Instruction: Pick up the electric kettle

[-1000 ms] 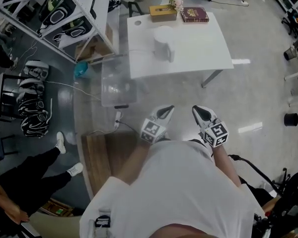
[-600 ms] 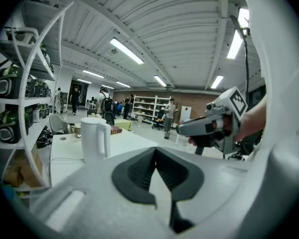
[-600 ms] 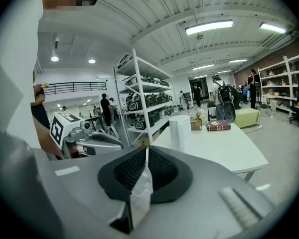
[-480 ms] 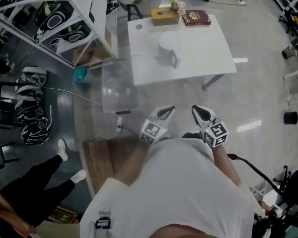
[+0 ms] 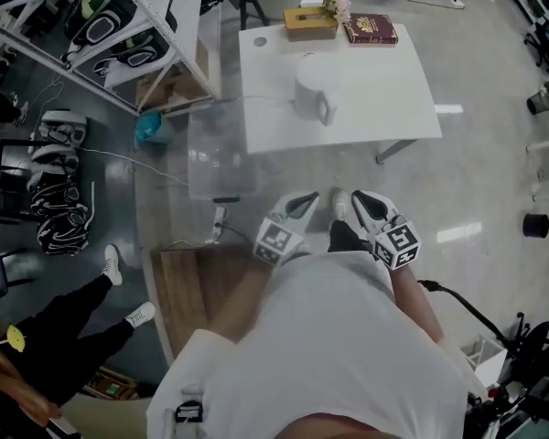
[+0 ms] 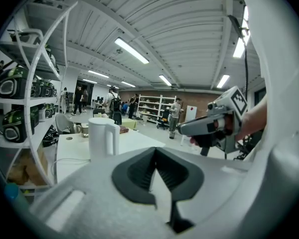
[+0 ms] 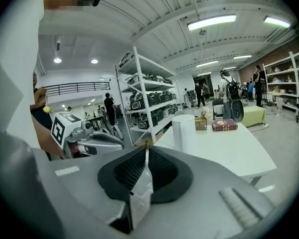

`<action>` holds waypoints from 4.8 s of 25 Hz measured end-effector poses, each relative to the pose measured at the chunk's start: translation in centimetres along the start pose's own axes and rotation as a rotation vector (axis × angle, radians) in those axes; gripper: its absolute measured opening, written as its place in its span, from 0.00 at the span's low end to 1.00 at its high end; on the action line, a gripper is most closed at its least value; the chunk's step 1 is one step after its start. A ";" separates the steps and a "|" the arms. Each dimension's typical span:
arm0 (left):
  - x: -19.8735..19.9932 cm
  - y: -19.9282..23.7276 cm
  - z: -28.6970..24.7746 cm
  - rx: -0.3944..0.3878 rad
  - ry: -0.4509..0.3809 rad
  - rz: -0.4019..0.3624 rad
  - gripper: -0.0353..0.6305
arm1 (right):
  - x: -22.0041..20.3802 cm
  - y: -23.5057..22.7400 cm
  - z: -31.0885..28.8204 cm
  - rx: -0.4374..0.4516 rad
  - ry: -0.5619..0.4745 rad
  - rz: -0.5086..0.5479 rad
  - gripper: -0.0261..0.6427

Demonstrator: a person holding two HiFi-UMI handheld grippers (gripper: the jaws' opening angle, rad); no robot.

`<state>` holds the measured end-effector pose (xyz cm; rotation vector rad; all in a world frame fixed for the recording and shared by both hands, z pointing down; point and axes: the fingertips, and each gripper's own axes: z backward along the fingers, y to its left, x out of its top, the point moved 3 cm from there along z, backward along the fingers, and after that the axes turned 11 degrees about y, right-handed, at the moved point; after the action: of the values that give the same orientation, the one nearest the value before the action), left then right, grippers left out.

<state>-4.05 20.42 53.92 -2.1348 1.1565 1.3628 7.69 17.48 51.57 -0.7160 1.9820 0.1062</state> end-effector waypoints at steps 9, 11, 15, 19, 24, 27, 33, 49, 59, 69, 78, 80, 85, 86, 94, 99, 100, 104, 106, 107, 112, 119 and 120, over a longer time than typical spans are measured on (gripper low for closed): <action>3.3 3.0 -3.9 0.058 -0.005 0.051 0.05 | 3.7 -6.0 -2.3 0.068 0.001 0.029 0.07; 3.8 3.8 -5.0 0.074 -0.006 0.066 0.05 | 4.4 -7.5 -3.0 0.088 0.008 0.039 0.07; 5.0 5.2 -7.1 0.110 -0.011 0.079 0.05 | 5.9 -10.4 -4.0 0.126 0.026 0.065 0.07; 5.8 6.7 -8.9 0.150 -0.011 0.114 0.05 | 6.7 -13.1 -5.2 0.165 0.042 0.085 0.07; 6.0 8.5 -10.8 0.211 -0.006 0.186 0.05 | 7.3 -15.9 -6.8 0.223 0.077 0.116 0.08; 6.4 9.3 -11.7 0.252 0.016 0.192 0.05 | 7.7 -17.3 -7.8 0.269 0.098 0.142 0.09; 7.5 10.6 -12.9 0.323 0.008 0.220 0.05 | 7.9 -19.2 -9.5 0.347 0.141 0.204 0.11; 6.4 15.4 -11.8 0.327 0.011 0.261 0.05 | 8.3 -18.5 -15.5 0.363 0.259 0.257 0.22; 6.3 21.2 -12.6 0.310 0.066 0.223 0.05 | 6.3 -18.9 -21.8 0.400 0.443 0.427 0.33; 4.6 22.8 -11.9 0.343 0.083 0.293 0.05 | 6.2 -17.3 -25.0 0.512 0.421 0.464 0.30; 4.1 22.2 -10.6 0.412 0.073 0.351 0.05 | 5.3 -16.0 -26.3 0.631 0.435 0.512 0.29; 3.7 22.1 -10.2 0.436 0.064 0.374 0.05 | 5.1 -15.8 -26.4 0.648 0.428 0.528 0.27; 2.9 21.5 -9.4 0.463 0.072 0.402 0.05 | 5.1 -15.4 -26.5 0.658 0.402 0.584 0.23; 2.8 21.4 -9.4 0.464 0.074 0.406 0.05 | 5.1 -15.4 -26.6 0.653 0.399 0.597 0.22; 3.0 21.6 -10.1 0.457 0.071 0.407 0.05 | 4.1 -14.6 -28.0 0.576 0.398 0.735 0.18; 3.6 21.9 -10.0 0.450 0.062 0.390 0.05 | 4.8 -14.1 -28.0 0.579 0.394 0.764 0.16; 3.6 22.0 -10.0 0.449 0.064 0.387 0.05 | 5.2 -14.2 -28.0 0.578 0.386 0.767 0.16; 3.4 22.4 -9.9 0.449 0.066 0.377 0.05 | 6.5 -13.9 -28.0 0.598 0.360 0.782 0.16; 3.7 22.6 -9.5 0.448 0.054 0.375 0.05 | 7.2 -13.3 -27.9 0.619 0.362 0.784 0.16; 3.9 22.8 -9.3 0.449 0.048 0.372 0.05 | 7.4 -13.1 -28.0 0.627 0.363 0.786 0.16; 4.4 23.9 -8.7 0.453 0.037 0.365 0.05 | 8.8 -12.5 -28.1 0.639 0.346 0.797 0.16; 4.0 24.6 -8.9 0.431 0.032 0.351 0.05 | 12.2 -12.4 -27.8 0.600 0.287 0.776 0.16; 4.1 24.7 -8.9 0.426 0.031 0.347 0.05 | 12.3 -12.5 -27.8 0.593 0.291 0.774 0.16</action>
<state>-17.50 -2.23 57.63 -1.7130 1.7139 1.0846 -11.65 -8.30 58.24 0.4557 2.3037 -0.1321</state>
